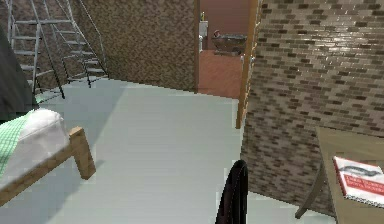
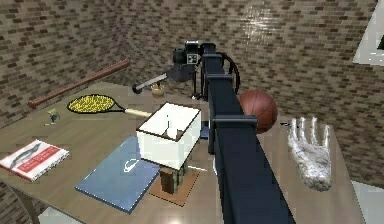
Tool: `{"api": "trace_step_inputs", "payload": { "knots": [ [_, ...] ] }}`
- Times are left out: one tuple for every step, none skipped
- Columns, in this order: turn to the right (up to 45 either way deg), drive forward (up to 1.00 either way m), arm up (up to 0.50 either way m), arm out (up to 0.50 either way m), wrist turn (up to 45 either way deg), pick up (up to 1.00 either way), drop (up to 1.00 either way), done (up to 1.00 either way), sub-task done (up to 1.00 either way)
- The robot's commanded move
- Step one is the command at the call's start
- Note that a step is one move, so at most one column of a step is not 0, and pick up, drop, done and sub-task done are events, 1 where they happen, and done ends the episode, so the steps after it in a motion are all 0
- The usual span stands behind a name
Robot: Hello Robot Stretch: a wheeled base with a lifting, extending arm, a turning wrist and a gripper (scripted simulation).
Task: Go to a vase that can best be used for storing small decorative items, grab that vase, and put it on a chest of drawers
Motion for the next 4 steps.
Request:
{"api": "trace_step_inputs", "payload": {
  "knots": [
    [0.0,0.00,0.00,0.00,45.0,0.00,0.00,0.00,0.00],
    [0.0,0.00,0.00,0.00,30.0,0.00,0.00,0.00,0.00],
    [0.0,0.00,-0.30,0.00,0.0,0.00,0.00,0.00,0.00],
    [0.0,0.00,0.00,0.00,0.0,1.00,0.00,0.00,0.00]
  ]
}}
